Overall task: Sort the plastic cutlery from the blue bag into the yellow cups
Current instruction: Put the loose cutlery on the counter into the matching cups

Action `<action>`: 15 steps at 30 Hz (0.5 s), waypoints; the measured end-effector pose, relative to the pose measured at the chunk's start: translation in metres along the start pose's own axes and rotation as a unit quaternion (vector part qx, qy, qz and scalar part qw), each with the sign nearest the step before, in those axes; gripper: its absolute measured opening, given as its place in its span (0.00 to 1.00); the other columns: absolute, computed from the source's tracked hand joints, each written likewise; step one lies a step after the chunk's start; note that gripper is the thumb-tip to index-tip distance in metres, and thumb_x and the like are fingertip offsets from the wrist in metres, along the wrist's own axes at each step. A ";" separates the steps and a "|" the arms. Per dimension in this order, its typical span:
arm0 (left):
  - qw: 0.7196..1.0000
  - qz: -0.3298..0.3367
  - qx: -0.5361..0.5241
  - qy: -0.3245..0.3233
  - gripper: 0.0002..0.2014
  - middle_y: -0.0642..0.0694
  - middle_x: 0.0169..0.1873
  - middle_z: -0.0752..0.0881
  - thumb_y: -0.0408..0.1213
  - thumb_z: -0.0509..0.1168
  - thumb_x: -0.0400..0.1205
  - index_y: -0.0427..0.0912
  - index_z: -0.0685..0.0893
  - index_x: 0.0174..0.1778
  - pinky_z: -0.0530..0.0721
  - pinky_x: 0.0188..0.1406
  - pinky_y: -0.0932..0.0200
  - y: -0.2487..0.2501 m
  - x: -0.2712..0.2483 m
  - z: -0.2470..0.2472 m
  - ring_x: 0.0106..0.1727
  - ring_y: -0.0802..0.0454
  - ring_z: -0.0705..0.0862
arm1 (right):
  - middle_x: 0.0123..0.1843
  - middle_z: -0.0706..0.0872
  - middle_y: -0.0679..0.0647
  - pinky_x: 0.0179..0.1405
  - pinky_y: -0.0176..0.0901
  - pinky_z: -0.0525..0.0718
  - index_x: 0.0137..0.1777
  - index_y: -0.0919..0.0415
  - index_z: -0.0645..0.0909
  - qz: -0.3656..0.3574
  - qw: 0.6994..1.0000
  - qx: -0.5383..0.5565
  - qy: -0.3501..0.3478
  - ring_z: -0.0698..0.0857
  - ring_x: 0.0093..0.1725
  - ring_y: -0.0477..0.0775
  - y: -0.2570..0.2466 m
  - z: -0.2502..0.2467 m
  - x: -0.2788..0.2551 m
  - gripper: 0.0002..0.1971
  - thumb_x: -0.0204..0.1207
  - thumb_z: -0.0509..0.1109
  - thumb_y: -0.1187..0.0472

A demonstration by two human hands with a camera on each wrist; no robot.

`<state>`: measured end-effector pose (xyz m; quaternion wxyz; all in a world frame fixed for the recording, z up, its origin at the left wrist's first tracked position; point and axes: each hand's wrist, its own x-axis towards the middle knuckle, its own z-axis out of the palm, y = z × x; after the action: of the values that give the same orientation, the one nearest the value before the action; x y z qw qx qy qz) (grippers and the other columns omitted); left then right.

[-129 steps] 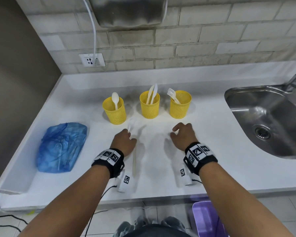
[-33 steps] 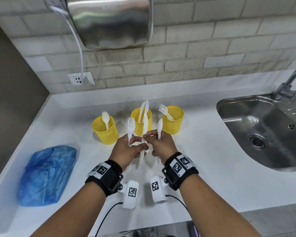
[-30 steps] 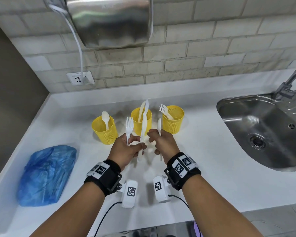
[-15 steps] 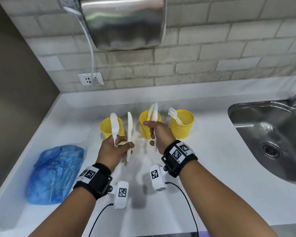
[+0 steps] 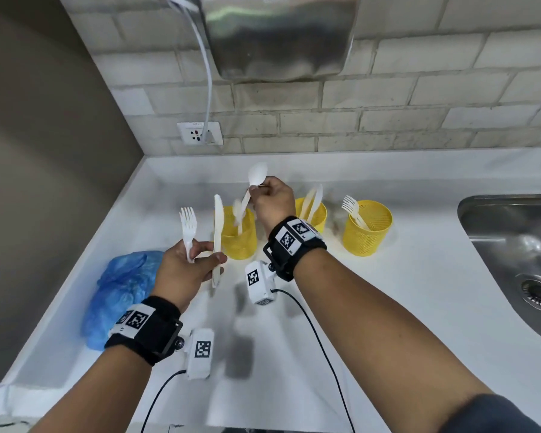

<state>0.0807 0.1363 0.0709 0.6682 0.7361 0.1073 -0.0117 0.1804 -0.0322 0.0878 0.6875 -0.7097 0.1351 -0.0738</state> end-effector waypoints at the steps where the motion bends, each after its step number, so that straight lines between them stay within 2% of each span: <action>1: 1.000 0.004 0.001 -0.001 0.23 0.41 0.44 0.91 0.19 0.77 0.75 0.51 0.79 0.29 0.90 0.55 0.33 0.000 0.001 -0.003 0.42 0.37 0.91 | 0.37 0.90 0.53 0.54 0.56 0.90 0.37 0.52 0.81 -0.009 1.000 -0.018 0.000 0.90 0.43 0.60 -0.001 0.002 0.002 0.09 0.77 0.73 0.62; 3: 1.000 0.007 0.001 0.000 0.23 0.43 0.44 0.92 0.18 0.76 0.76 0.45 0.71 0.32 0.92 0.50 0.37 -0.001 0.003 -0.009 0.40 0.39 0.92 | 0.37 0.88 0.49 0.49 0.43 0.85 0.38 0.53 0.81 -0.030 0.998 -0.060 0.003 0.87 0.42 0.55 -0.002 0.005 0.002 0.09 0.79 0.74 0.62; 4: 1.000 0.008 -0.001 0.000 0.24 0.42 0.45 0.92 0.18 0.76 0.76 0.44 0.68 0.33 0.92 0.47 0.41 -0.001 0.004 -0.011 0.40 0.40 0.92 | 0.35 0.87 0.48 0.46 0.40 0.82 0.37 0.53 0.80 -0.039 0.996 -0.084 0.004 0.86 0.40 0.53 -0.001 0.006 0.002 0.10 0.79 0.74 0.63; 7: 1.000 0.007 -0.005 -0.008 0.18 0.36 0.47 0.91 0.18 0.76 0.76 0.38 0.73 0.37 0.92 0.42 0.48 -0.001 0.007 -0.014 0.40 0.39 0.92 | 0.37 0.87 0.50 0.44 0.42 0.82 0.37 0.53 0.80 -0.037 0.984 -0.173 -0.023 0.86 0.41 0.56 0.005 0.013 0.003 0.09 0.78 0.72 0.63; 9: 1.000 0.005 -0.014 -0.015 0.11 0.36 0.43 0.91 0.19 0.76 0.77 0.31 0.78 0.44 0.93 0.42 0.50 -0.001 0.008 -0.013 0.41 0.38 0.91 | 0.45 0.91 0.57 0.47 0.46 0.84 0.46 0.58 0.85 -0.030 0.973 -0.223 -0.048 0.88 0.48 0.61 0.008 0.017 0.001 0.03 0.78 0.71 0.65; 10: 1.000 0.004 -0.018 -0.018 0.10 0.36 0.41 0.92 0.19 0.75 0.78 0.27 0.79 0.46 0.94 0.44 0.47 -0.001 0.009 -0.013 0.41 0.38 0.91 | 0.51 0.92 0.59 0.49 0.47 0.85 0.53 0.61 0.86 -0.029 0.970 -0.236 -0.052 0.89 0.52 0.63 0.010 0.019 0.001 0.06 0.79 0.70 0.65; 12: 0.999 0.003 -0.021 -0.024 0.10 0.37 0.38 0.91 0.19 0.74 0.79 0.22 0.77 0.46 0.94 0.49 0.40 0.001 0.012 -0.012 0.42 0.40 0.92 | 0.60 0.90 0.60 0.57 0.49 0.86 0.67 0.61 0.83 -0.026 0.971 -0.232 -0.057 0.88 0.60 0.62 0.010 0.017 -0.003 0.15 0.82 0.68 0.66; 13: 0.999 0.004 -0.020 -0.028 0.09 0.38 0.37 0.91 0.19 0.73 0.80 0.23 0.77 0.43 0.93 0.51 0.38 0.002 0.013 -0.011 0.43 0.40 0.92 | 0.64 0.89 0.59 0.62 0.47 0.84 0.72 0.60 0.81 -0.032 0.972 -0.227 -0.056 0.87 0.63 0.61 0.010 0.015 -0.005 0.18 0.82 0.67 0.67; 15: 0.999 0.006 -0.019 -0.036 0.14 0.41 0.34 0.91 0.18 0.71 0.81 0.33 0.74 0.36 0.93 0.52 0.37 0.005 0.015 -0.009 0.44 0.39 0.91 | 0.69 0.85 0.59 0.65 0.43 0.79 0.75 0.59 0.79 -0.058 0.971 -0.227 -0.039 0.84 0.67 0.59 0.009 0.012 -0.009 0.22 0.81 0.66 0.70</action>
<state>0.0950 0.1473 0.0744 0.6853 0.7232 0.0795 -0.0322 0.1745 -0.0186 0.0788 0.5075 -0.8562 0.0799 -0.0536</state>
